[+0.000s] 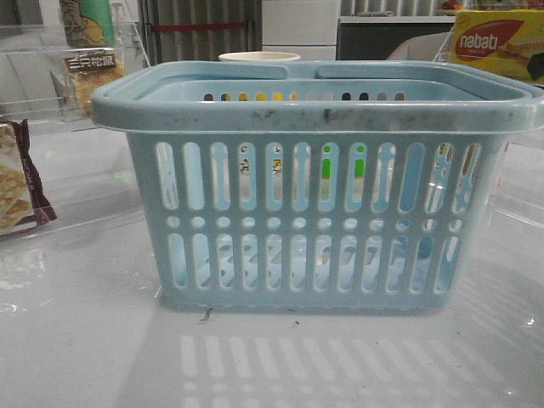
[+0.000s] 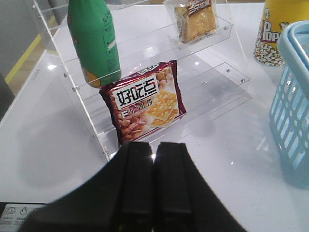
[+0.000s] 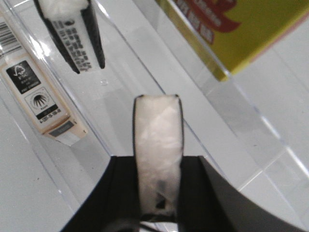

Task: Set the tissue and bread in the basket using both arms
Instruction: 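Carry the tissue pack with the right gripper over the blue basket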

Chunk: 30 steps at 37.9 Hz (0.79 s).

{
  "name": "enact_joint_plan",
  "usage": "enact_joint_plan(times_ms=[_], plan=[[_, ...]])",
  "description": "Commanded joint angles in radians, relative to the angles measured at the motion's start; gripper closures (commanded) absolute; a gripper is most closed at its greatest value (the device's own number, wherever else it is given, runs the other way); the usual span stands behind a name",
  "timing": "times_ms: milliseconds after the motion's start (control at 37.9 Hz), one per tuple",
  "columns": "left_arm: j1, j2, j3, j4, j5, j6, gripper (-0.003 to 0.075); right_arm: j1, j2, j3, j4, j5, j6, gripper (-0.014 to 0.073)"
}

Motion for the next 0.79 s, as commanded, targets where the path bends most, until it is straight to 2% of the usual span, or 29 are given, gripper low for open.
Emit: enact_joint_plan(times_ms=[0, 211, 449, 765], plan=[[-0.009, 0.016, -0.026, 0.001, -0.074, 0.0, 0.0629, -0.007, -0.085, -0.036, -0.01, -0.009, -0.004, 0.0414], [-0.009, 0.016, -0.026, 0.001, -0.074, 0.0, 0.0629, 0.011, -0.189, -0.036, -0.009, 0.018, -0.004, 0.0418], [-0.009, 0.016, -0.026, 0.001, -0.074, 0.0, 0.0629, 0.083, -0.362, -0.036, 0.006, 0.058, -0.004, 0.0418], [-0.009, 0.016, -0.026, 0.001, -0.074, 0.0, 0.0629, 0.243, -0.54, -0.036, 0.209, 0.092, -0.004, 0.0418]])
